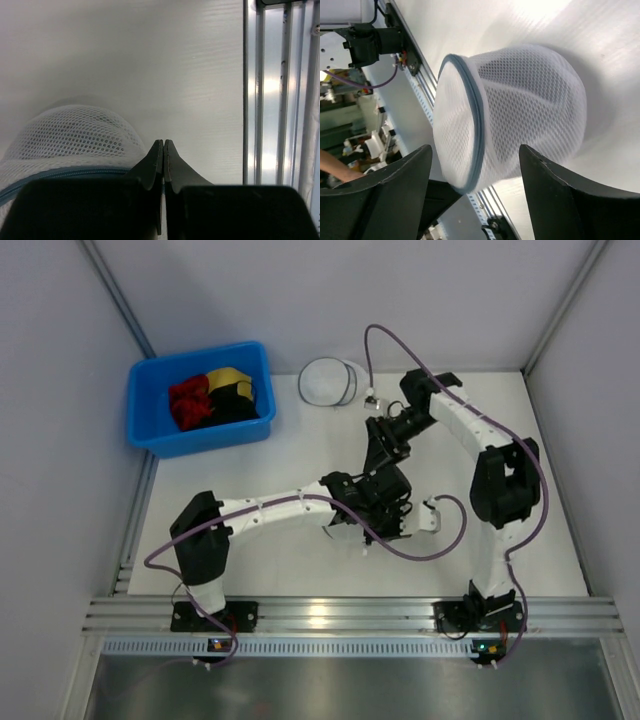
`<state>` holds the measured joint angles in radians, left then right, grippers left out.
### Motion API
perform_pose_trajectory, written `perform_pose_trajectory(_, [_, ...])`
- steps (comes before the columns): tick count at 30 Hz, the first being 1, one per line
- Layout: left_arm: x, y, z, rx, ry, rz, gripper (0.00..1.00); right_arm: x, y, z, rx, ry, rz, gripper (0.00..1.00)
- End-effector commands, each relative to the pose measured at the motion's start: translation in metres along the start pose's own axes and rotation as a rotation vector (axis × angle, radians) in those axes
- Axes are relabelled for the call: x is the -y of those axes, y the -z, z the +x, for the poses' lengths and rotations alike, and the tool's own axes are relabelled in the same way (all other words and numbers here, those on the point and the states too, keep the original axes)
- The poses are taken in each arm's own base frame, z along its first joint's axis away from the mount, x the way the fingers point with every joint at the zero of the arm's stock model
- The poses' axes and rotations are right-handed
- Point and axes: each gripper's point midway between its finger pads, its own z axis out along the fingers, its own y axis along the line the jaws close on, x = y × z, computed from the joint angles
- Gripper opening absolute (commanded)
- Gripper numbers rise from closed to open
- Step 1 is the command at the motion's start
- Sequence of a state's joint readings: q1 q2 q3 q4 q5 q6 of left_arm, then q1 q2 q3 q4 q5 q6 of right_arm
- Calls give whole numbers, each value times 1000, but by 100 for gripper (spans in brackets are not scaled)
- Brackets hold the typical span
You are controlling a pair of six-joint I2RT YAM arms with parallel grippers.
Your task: Place the bra in the laundry bag and zip it closed
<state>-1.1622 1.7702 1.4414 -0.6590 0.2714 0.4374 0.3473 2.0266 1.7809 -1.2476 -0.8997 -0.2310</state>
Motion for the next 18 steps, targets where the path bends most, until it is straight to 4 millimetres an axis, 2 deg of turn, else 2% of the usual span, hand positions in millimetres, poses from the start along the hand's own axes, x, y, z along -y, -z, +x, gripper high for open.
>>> perform_pose_trajectory(1, [-18,8,-20,49,34,-43,0,-4,40,3,66,74,89,71])
perform_pose_trajectory(4, [-26,7,-23,49,31,-66,0,3,44,25,59,24,81,71])
perform_pose_trajectory(7, [-34,7,-26,50,26,-84,0,-1,32,47,58,-13,22,71])
perform_pose_trajectory(8, [-38,7,-28,53,22,-93,0,-2,23,59,37,-29,-1,70])
perform_pose_trajectory(11, [-46,6,-29,46,0,-116,0,-16,2,74,-5,-54,-89,68])
perform_pose_trajectory(15, [-52,9,-33,52,-28,-133,0,-15,-18,77,-19,-69,-122,61])
perform_pose_trajectory(17, [-53,10,-34,54,-35,-134,0,-15,-24,82,-36,-83,-134,52])
perform_pose_trajectory(18, [-52,11,-34,56,-37,-134,0,-16,-26,81,-36,-83,-145,39])
